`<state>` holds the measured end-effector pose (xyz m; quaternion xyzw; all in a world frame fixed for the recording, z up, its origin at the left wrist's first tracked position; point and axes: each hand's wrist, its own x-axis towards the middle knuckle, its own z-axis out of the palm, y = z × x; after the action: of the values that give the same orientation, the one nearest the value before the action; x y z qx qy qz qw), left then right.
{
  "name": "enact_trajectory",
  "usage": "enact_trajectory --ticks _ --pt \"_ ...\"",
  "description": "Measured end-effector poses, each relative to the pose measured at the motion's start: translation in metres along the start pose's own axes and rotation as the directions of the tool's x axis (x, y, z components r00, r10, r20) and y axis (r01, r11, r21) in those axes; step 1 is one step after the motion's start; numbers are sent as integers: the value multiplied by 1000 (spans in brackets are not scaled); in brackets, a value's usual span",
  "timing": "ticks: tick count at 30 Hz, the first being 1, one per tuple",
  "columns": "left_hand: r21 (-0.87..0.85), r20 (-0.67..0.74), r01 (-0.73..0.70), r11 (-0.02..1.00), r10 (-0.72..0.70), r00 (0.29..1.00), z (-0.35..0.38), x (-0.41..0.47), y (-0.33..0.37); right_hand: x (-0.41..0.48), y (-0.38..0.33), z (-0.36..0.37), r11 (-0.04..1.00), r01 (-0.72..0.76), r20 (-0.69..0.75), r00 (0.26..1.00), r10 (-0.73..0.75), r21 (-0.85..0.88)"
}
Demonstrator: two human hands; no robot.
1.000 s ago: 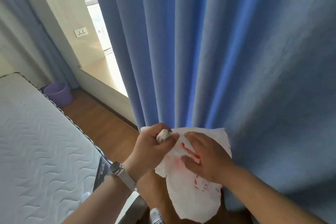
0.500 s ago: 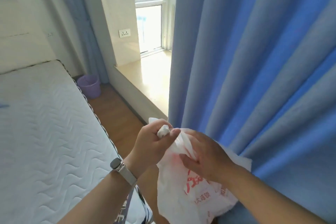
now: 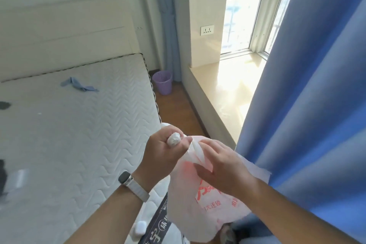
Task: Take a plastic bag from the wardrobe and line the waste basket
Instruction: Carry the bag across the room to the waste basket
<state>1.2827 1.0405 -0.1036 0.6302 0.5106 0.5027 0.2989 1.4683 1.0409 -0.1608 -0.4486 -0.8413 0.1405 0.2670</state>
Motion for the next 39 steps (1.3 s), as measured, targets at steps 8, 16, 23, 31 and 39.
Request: enact_trajectory --ticks 8,16,23,31,39 --pt "47 -127 18 999 -12 992 26 62 6 67 65 -3 983 172 -24 985 -170 61" --pt "53 -249 73 996 -57 967 28 103 -1 114 91 -9 955 285 -71 957 -280 86" --pt "61 -357 119 991 -89 930 10 153 -30 171 106 20 935 329 -47 944 -326 134" --pt "31 -353 107 994 -90 931 -18 261 -96 283 137 56 939 322 -54 947 -318 119" --pt "-55 -293 66 996 -79 953 -56 386 -149 404 166 75 953 303 -56 952 -302 18"
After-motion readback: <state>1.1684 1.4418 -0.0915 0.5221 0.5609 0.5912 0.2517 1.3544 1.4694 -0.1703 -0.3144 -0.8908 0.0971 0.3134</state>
